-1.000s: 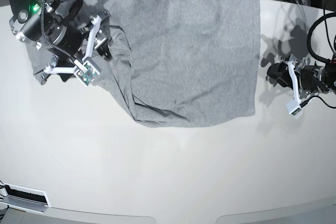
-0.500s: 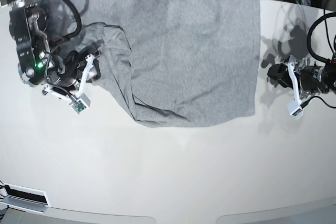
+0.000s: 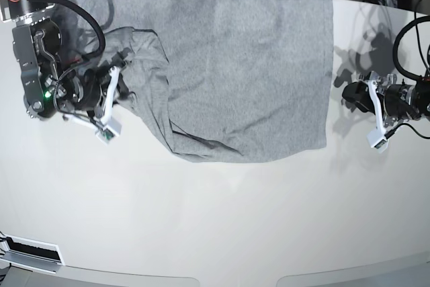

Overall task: Layout the t-shirt on the table in an organized manner, then fold the t-shirt properly
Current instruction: 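Pull the grasped corner outward with the right gripper to spread the shirt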

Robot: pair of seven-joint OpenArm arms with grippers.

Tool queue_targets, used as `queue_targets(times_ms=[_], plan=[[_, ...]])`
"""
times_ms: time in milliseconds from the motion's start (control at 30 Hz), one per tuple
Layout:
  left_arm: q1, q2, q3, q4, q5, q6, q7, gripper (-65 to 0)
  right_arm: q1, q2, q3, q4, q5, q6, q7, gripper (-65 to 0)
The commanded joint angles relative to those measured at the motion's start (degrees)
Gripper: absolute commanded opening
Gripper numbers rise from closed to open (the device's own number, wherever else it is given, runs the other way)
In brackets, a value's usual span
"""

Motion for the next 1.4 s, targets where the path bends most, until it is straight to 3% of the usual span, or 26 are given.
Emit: queue_targets(times_ms=[0, 167, 233, 267, 600, 800, 900, 1033, 1167, 1233, 1300, 1367], plan=[[-1.0, -1.3, -0.7, 0.6, -0.7, 0.0, -0.7, -37.7, 1.2, 0.7, 0.4, 2.3, 0.6, 0.1, -0.2, -54.8], [-1.0, -1.3, -0.7, 0.6, -0.7, 0.0, -0.7, -37.7, 1.2, 0.7, 0.4, 6.0, 0.6, 0.0, -0.2, -55.2], [-1.0, -1.3, -0.7, 0.6, -0.7, 0.0, -0.7, -37.7, 1.2, 0.7, 0.4, 6.0, 0.5, 1.1, 0.3, -64.2], [-1.0, -1.3, -0.7, 0.6, -0.7, 0.0, -0.7, -37.7, 1.2, 0.7, 0.4, 6.0, 0.5, 1.5, 0.3, -65.0], [-1.0, -1.3, -0.7, 0.6, -0.7, 0.0, -0.7, -37.7, 1.4, 1.5, 0.4, 10.7, 0.3, 1.4, -1.2, -65.0], [-1.0, -1.3, -0.7, 0.6, -0.7, 0.0, -0.7, -37.7, 1.8, 1.4, 0.4, 19.6, 0.3, -2.6, -1.6, -61.9], [-1.0, -1.3, -0.7, 0.6, -0.7, 0.0, -0.7, -37.7, 2.6, 1.4, 0.4, 20.5, 0.2, -0.2, -1.2, -65.0], [-1.0, -1.3, -0.7, 0.6, -0.7, 0.0, -0.7, -37.7, 2.7, 1.4, 0.4, 20.5, -6.0, -0.5, 4.2, -65.0], [-1.0, -1.3, -0.7, 0.6, -0.7, 0.0, -0.6, -37.7, 4.4, 1.4, 0.4, 20.5, -16.4, -6.9, 8.0, -65.0], [-1.0, -1.3, -0.7, 0.6, -0.7, 0.0, -0.6, -37.7, 5.8, 1.4, 0.4, 20.5, -18.0, -9.5, 8.5, -65.0], [-1.0, -1.3, -0.7, 0.6, -0.7, 0.0, -0.6, -37.7, 7.2, 1.4, 0.4, 20.5, -17.2, -9.1, 8.5, -65.0], [-1.0, -1.3, -0.7, 0.6, -0.7, 0.0, -0.6, -37.7, 8.2, 1.4, 0.4, 20.4, -15.5, -6.4, 8.5, -65.0]])
